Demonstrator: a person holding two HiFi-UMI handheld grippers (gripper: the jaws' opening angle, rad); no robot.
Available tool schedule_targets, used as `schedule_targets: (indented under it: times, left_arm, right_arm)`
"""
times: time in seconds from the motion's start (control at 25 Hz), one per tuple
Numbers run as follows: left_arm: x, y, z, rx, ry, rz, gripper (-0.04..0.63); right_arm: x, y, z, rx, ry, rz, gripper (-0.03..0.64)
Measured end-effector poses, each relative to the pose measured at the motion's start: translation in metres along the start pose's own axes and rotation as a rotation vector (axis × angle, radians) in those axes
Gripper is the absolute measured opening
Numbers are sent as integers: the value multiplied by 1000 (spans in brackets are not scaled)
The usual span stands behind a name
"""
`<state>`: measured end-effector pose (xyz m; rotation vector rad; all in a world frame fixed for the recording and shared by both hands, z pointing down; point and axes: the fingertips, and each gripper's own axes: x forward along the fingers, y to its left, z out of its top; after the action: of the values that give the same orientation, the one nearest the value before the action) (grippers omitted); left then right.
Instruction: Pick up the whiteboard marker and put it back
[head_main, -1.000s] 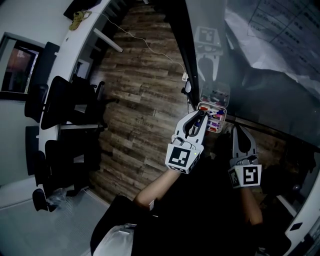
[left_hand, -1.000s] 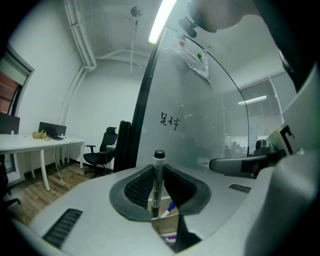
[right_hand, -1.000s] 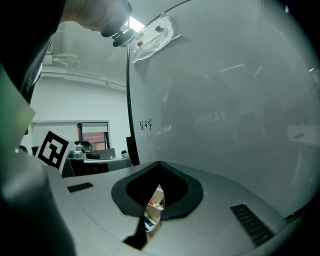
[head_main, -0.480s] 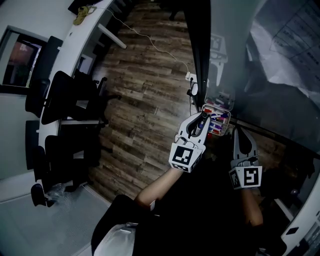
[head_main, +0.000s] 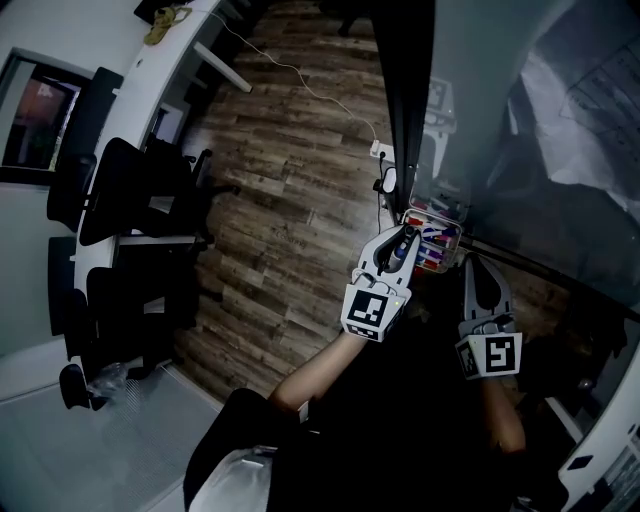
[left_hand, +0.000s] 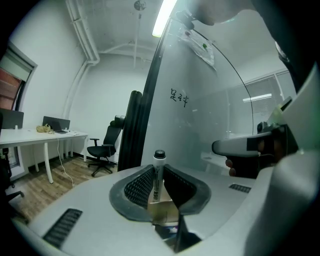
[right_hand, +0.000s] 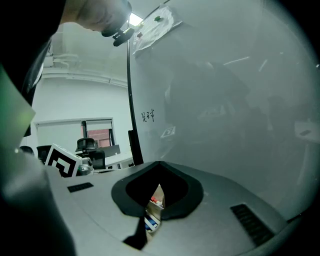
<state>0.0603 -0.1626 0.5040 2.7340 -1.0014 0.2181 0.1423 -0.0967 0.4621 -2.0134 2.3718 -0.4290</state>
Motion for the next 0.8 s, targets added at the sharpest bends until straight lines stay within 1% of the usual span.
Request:
schedule_targets:
  times: [0.16,0.32,0.52,0.68,0.8]
  left_arm:
    - [0,2,-4,-12,2,4,74]
    - [0,0,-4,4,1,1,74]
    - [-2,2,-6,-9,7,7,74]
    - [-4,5,-6,-18,9,15,75]
    - [-7,6,-9,-22,15,23,75]
  right_arm:
    - [1,2,-2,4,5,10,11]
    - [2,2,-4,-9,16,7,12]
    - [3,5,-3,32,8,5,11]
    - [3,8,-3,17,-2,23,11]
    - [2,8,-6,8,9,17,12]
